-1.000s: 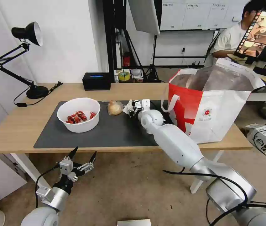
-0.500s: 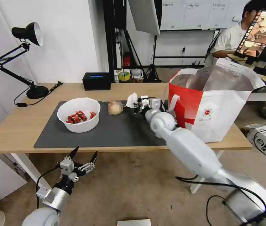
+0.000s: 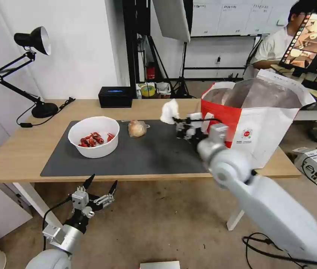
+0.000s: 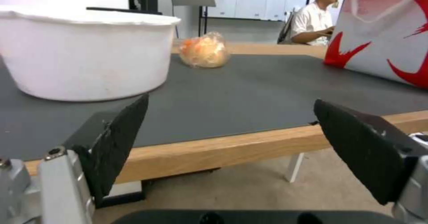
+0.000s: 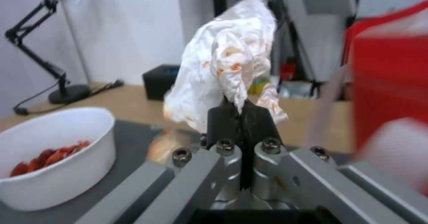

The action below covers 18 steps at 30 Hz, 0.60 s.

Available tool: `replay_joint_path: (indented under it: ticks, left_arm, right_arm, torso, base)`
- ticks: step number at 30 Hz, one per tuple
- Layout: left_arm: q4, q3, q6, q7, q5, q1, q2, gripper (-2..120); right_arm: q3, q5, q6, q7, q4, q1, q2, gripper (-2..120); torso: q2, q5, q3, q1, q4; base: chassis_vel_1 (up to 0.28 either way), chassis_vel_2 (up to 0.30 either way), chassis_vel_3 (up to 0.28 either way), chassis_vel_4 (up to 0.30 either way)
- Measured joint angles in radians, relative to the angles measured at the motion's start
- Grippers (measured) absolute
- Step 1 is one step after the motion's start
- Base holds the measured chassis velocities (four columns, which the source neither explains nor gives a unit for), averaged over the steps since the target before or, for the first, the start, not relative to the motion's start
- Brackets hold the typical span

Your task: Pick up the trash from the table and place it into the takeout bag.

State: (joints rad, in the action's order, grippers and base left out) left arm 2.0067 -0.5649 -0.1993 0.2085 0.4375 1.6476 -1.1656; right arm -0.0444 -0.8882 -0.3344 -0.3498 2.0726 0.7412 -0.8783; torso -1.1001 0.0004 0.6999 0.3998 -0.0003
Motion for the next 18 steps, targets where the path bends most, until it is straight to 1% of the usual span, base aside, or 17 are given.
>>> replay_joint_path:
  ticks: [1, 4, 5, 7, 8, 9, 13, 18]
  left_arm:
    - [0.000, 0.000, 0.000, 0.000, 0.000, 0.000, 0.000, 100]
    - [0.002, 0.016, -0.001, -0.009, -0.008, 0.001, -0.009, 100]
    - [0.002, 0.016, -0.001, -0.009, -0.008, 0.001, -0.009, 100]
    - [0.004, 0.029, -0.001, -0.023, -0.010, -0.001, -0.014, 100]
    - [0.004, 0.029, -0.001, -0.023, -0.010, -0.001, -0.014, 100]
    - [0.005, 0.036, 0.001, -0.027, -0.010, -0.004, -0.015, 100]
    - [0.008, 0.046, 0.003, -0.027, -0.010, -0.005, -0.016, 100]
    - [0.010, 0.048, 0.005, -0.027, -0.010, -0.005, -0.011, 100]
  right_arm:
    - [0.000, 0.000, 0.000, 0.000, 0.000, 0.000, 0.000, 0]
    - [-0.078, 0.002, 0.041, 0.002, 0.047, 0.031, 0.074, 0]
    - [-0.078, 0.002, 0.041, 0.002, 0.047, 0.031, 0.074, 0]
    - [-0.108, -0.003, 0.046, -0.008, 0.060, 0.030, 0.112, 0]
    - [-0.108, -0.003, 0.046, -0.008, 0.060, 0.030, 0.112, 0]
    - [-0.127, -0.018, 0.046, -0.027, 0.060, 0.023, 0.133, 0]
    - [-0.157, -0.054, 0.046, -0.051, 0.030, -0.007, 0.169, 0]
    - [-0.164, -0.099, 0.027, -0.074, -0.011, -0.047, 0.194, 0]
  torso:
    - [0.000, 0.0000, 0.000, 0.000, 0.0000]
    - [0.000, -0.0001, 0.000, 0.000, 0.0001]
    - [0.000, -0.0001, 0.000, 0.000, 0.0001]
    - [0.000, -0.0005, 0.000, 0.000, 0.0002]
    - [0.000, -0.0005, 0.000, 0.000, 0.0002]
    - [0.000, -0.0002, 0.000, 0.000, 0.0001]
    - [0.000, -0.0001, 0.000, 0.000, 0.0003]
    - [0.000, -0.0003, 0.000, 0.000, 0.0003]
  base:
    - [0.000, 0.000, 0.000, 0.000]
    - [0.000, 0.000, 0.000, 0.000]
    - [0.000, 0.000, 0.000, 0.000]
    - [0.000, 0.000, 0.000, 0.000]
    - [0.000, 0.000, 0.000, 0.000]
    - [0.000, 0.000, 0.000, 0.000]
    - [0.000, 0.000, 0.000, 0.000]
    - [0.000, 0.000, 0.000, 0.000]
